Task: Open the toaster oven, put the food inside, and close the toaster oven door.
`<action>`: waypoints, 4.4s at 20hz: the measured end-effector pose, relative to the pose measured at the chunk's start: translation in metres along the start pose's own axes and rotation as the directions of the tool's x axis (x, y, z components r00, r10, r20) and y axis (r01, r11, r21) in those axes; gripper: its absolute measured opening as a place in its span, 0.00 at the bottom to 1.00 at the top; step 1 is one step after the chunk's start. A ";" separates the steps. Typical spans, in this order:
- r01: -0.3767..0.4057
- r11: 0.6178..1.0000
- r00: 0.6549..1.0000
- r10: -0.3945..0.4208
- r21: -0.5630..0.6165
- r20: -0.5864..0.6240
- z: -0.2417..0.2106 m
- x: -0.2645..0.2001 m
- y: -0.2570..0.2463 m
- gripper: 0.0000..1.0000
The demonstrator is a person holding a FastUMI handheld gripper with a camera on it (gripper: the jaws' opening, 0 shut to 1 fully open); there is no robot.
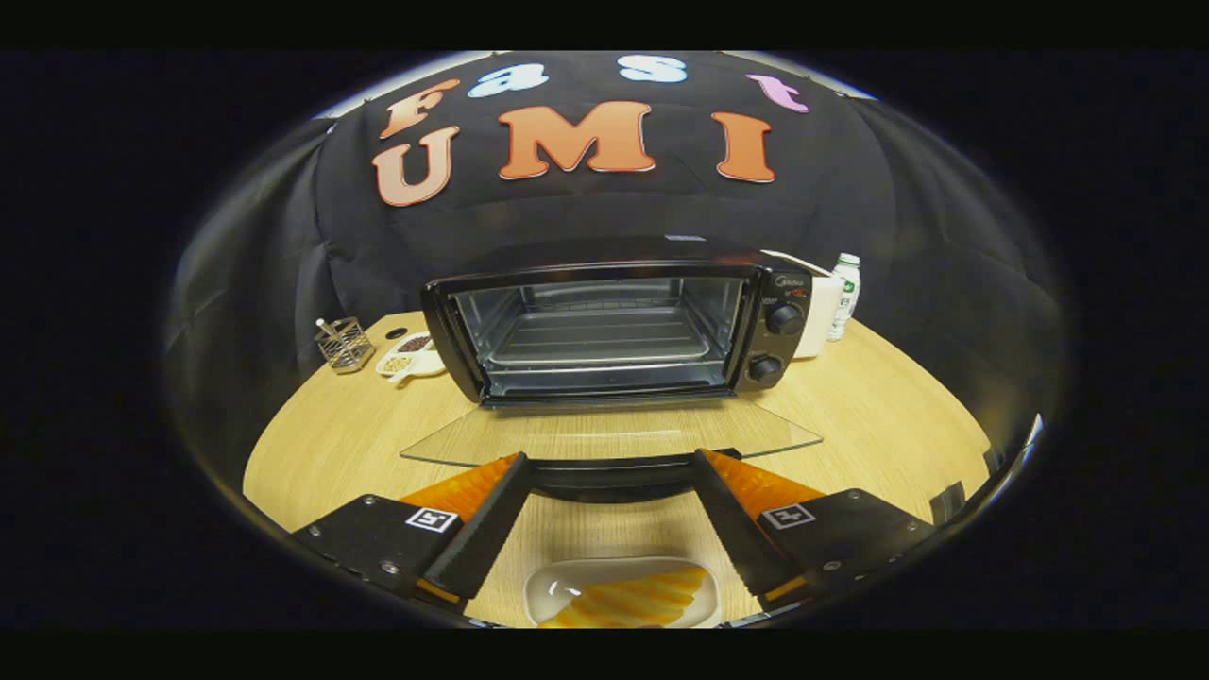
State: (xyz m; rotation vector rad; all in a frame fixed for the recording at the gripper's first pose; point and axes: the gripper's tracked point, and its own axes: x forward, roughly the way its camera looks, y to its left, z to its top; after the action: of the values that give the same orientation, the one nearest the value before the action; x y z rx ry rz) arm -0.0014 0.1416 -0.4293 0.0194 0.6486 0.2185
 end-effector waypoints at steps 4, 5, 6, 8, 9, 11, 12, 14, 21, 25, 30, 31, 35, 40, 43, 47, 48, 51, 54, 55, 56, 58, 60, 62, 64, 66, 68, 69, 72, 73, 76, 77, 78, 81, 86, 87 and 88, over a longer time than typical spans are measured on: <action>0.003 1.000 0.997 -0.001 0.028 -0.073 -0.025 0.006 -0.004 1.00; 0.006 0.999 0.995 -0.003 0.034 -0.103 -0.034 0.010 -0.004 1.00; 0.008 0.999 0.992 -0.004 0.035 -0.124 -0.042 0.014 -0.005 1.00; 0.039 0.998 0.985 -0.028 0.057 -0.169 -0.057 0.021 -0.009 1.00; 0.053 0.996 0.984 -0.039 0.075 -0.173 -0.056 0.020 -0.011 1.00; 0.066 0.994 0.987 -0.052 0.088 -0.153 -0.050 0.015 -0.012 0.99; 0.083 0.994 0.985 -0.071 0.074 -0.159 -0.050 0.010 -0.014 0.99; 0.108 0.993 0.981 -0.099 0.049 -0.166 -0.049 -0.003 -0.017 0.99; 0.212 0.967 0.953 -0.173 0.139 -0.249 -0.076 -0.065 -0.012 0.99; 0.329 0.929 0.905 -0.258 0.171 -0.339 -0.116 -0.091 -0.016 0.99; 0.322 0.920 0.887 -0.211 0.224 -0.411 -0.151 -0.099 0.007 0.98; 0.319 0.921 0.883 -0.203 0.225 -0.422 -0.156 -0.098 0.010 0.98; 0.318 0.922 0.873 -0.195 0.220 -0.447 -0.165 -0.098 0.016 0.99; 0.330 0.909 0.864 -0.181 0.257 -0.470 -0.174 -0.095 0.015 0.85; 0.329 0.896 0.865 -0.160 0.297 -0.475 -0.179 -0.091 0.016 0.74; 0.317 0.880 0.879 -0.132 0.354 -0.459 -0.177 -0.092 0.016 0.57; 0.311 0.878 0.882 -0.125 0.364 -0.454 -0.176 -0.094 0.016 0.52; 0.279 0.856 0.896 -0.068 0.436 -0.440 -0.169 -0.101 0.019 0.43; 0.239 0.832 0.921 -0.032 0.500 -0.387 -0.147 -0.110 0.014 0.42; 0.214 0.824 0.934 -0.016 0.525 -0.356 -0.136 -0.113 0.014 0.42; 0.191 0.812 0.945 0.000 0.551 -0.328 -0.125 -0.115 0.013 0.42; 0.115 0.778 0.966 0.058 0.618 -0.253 -0.098 -0.116 0.018 0.42; 0.036 0.754 0.979 0.104 0.656 -0.173 -0.071 -0.110 0.020 0.42; -0.032 0.759 0.987 0.126 0.651 -0.099 -0.048 -0.096 0.019 0.42; -0.083 0.765 0.990 0.139 0.639 -0.038 -0.024 -0.077 0.017 0.42; -0.135 0.748 0.986 0.169 0.649 0.010 0.001 -0.058 0.019 0.41; -0.156 0.749 0.984 0.177 0.644 0.033 0.017 -0.034 0.020 0.41; -0.173 0.748 0.982 0.185 0.641 0.049 0.025 -0.024 0.022 0.41; -0.231 0.703 0.966 0.247 0.672 0.074 0.050 0.007 0.037 0.41; -0.240 0.691 0.963 0.259 0.682 0.077 0.054 0.019 0.040 0.41; -0.274 0.651 0.951 0.292 0.708 0.100 0.072 0.046 0.052 0.41; -0.277 0.632 0.948 0.304 0.723 0.097 0.076 0.057 0.055 0.41; -0.279 0.618 0.946 0.308 0.735 0.100 0.080 0.067 0.056 0.42; -0.263 0.595 0.943 0.326 0.760 0.072 0.077 0.092 0.064 0.41; -0.284 0.568 0.940 0.326 0.773 0.106 0.093 0.113 0.068 0.41; -0.285 0.566 0.940 0.324 0.773 0.110 0.097 0.119 0.070 0.41; -0.288 0.562 0.940 0.321 0.775 0.117 0.100 0.123 0.069 0.41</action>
State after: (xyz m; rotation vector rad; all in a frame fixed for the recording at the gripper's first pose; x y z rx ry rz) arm 0.1404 0.2393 -0.4169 1.0085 0.7361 0.2547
